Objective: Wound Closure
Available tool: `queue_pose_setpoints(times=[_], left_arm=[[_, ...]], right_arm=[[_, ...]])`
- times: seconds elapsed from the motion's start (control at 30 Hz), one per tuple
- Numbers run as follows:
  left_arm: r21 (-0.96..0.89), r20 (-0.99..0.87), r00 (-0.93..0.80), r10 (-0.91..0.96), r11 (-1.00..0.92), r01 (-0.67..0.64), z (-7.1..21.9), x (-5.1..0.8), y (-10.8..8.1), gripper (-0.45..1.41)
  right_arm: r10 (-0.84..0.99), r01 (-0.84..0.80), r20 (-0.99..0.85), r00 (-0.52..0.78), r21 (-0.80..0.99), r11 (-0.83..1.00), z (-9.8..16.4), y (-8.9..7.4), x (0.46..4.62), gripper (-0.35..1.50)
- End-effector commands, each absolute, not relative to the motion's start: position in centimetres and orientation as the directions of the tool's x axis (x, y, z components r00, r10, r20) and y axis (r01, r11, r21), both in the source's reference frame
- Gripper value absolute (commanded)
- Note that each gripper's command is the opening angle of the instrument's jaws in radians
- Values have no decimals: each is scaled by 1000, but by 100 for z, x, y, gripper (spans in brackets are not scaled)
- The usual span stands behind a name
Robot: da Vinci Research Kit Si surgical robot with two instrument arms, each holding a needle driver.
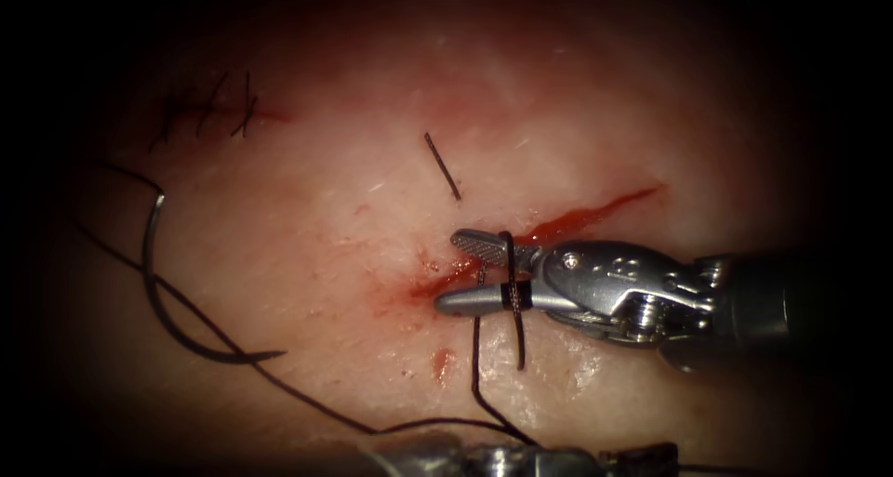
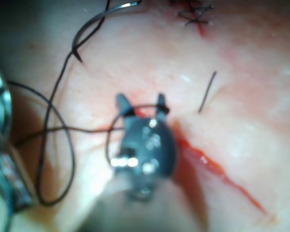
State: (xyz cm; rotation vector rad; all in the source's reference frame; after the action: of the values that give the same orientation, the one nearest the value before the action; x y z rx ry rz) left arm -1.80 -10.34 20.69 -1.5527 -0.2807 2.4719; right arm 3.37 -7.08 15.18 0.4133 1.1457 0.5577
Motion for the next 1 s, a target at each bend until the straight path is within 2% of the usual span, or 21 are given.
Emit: queue_pose_setpoints(times=[0.03,0.33,0.7,1.0], left_arm=[[-270,-871,-406,275,-960,-70,2069,-181,-1040,-45],[-241,-920,-306,246,-969,-54,2041,-141,-998,-45],[-237,-954,-173,243,-970,-57,2038,-141,-963,-45],[-206,-968,-130,213,-977,-61,2061,-111,-914,-45]], right_arm=[[609,-198,-733,304,577,792,1522,-717,344,46],[606,-190,-732,310,577,794,1524,-721,345,46],[605,-179,-729,322,580,795,1524,-725,350,46],[595,-123,-728,341,593,796,1527,-737,353,46]])
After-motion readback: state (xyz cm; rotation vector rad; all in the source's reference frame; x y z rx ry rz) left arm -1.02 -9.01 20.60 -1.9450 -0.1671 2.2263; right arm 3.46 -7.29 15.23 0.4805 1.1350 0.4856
